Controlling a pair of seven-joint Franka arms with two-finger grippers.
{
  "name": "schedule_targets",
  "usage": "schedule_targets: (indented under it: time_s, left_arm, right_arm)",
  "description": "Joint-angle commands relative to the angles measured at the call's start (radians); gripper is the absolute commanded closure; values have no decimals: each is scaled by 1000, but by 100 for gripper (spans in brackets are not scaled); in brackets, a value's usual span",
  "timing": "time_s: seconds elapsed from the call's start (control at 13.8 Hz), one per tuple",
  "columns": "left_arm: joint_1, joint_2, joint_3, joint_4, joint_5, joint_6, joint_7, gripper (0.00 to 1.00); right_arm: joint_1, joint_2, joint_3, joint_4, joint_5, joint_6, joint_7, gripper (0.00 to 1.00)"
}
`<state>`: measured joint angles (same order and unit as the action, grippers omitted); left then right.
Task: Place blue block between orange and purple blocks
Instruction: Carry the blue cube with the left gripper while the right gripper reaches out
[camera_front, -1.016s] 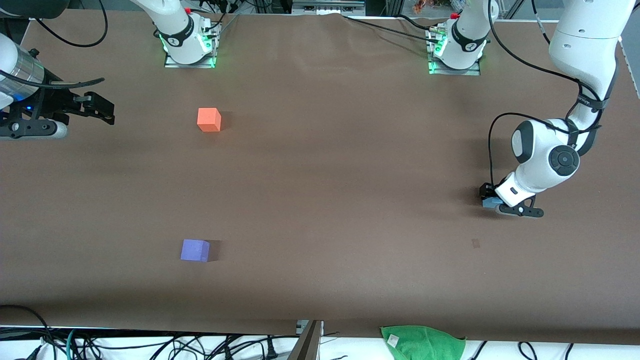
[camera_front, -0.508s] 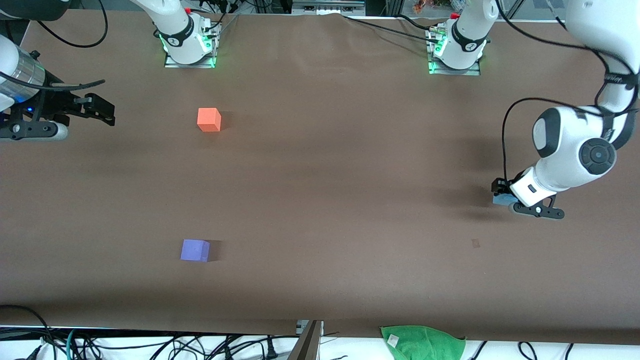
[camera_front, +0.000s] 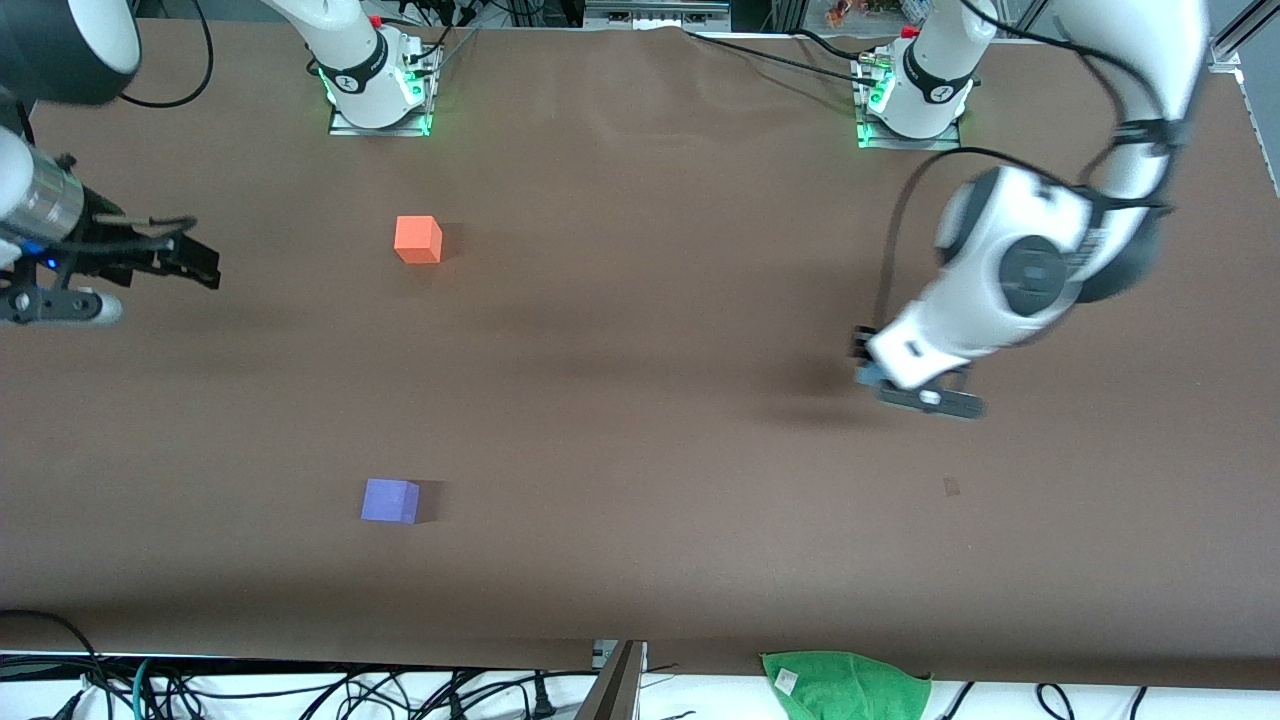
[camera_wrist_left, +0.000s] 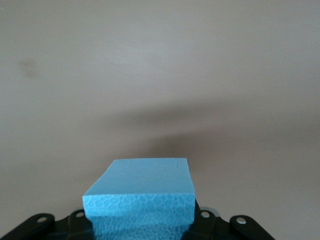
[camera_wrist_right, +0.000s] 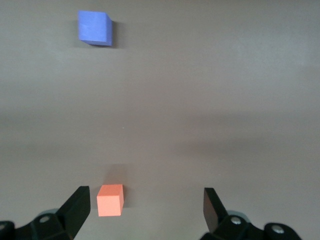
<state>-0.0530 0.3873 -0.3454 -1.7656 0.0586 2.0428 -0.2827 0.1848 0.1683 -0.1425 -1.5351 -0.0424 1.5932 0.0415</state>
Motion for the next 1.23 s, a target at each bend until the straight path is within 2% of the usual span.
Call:
schedule_targets:
  time_s: [0.0, 0.22, 0.36, 0.51, 0.73, 0.94, 1.02, 1.09, 1.16]
  left_arm:
    - [-94, 120, -49, 112, -2, 29, -227, 100]
    - [-214, 223, -53, 132, 6, 190, -387, 100]
    - [-272, 286, -52, 132, 55, 293, -479, 100]
    - [-309, 323, -53, 132, 165, 324, -558, 100]
    - [-341, 367, -53, 132, 280, 365, -690, 100]
    - [-363, 401, -53, 130, 293, 398, -702, 96]
    - [-363, 406, -53, 130, 293, 408, -702, 81]
    - [-363, 407, -53, 127, 296, 419, -702, 35]
    - [-363, 406, -53, 124, 299, 430, -701, 0]
  right_arm:
    - [-16, 59, 4, 23, 25, 10, -127, 0]
    - [-4, 97, 9, 21, 33, 11, -181, 0]
    - [-7, 102, 9, 21, 102, 16, -180, 0]
    - [-16, 102, 7, 21, 188, 14, -178, 0]
    - [4, 102, 14, 21, 193, 11, -82, 0]
    - [51, 100, 14, 21, 194, 13, 10, 0]
    - [70, 99, 14, 23, 194, 11, 53, 0]
    - [88, 97, 14, 23, 193, 11, 90, 0]
    - [102, 97, 14, 23, 191, 13, 118, 0]
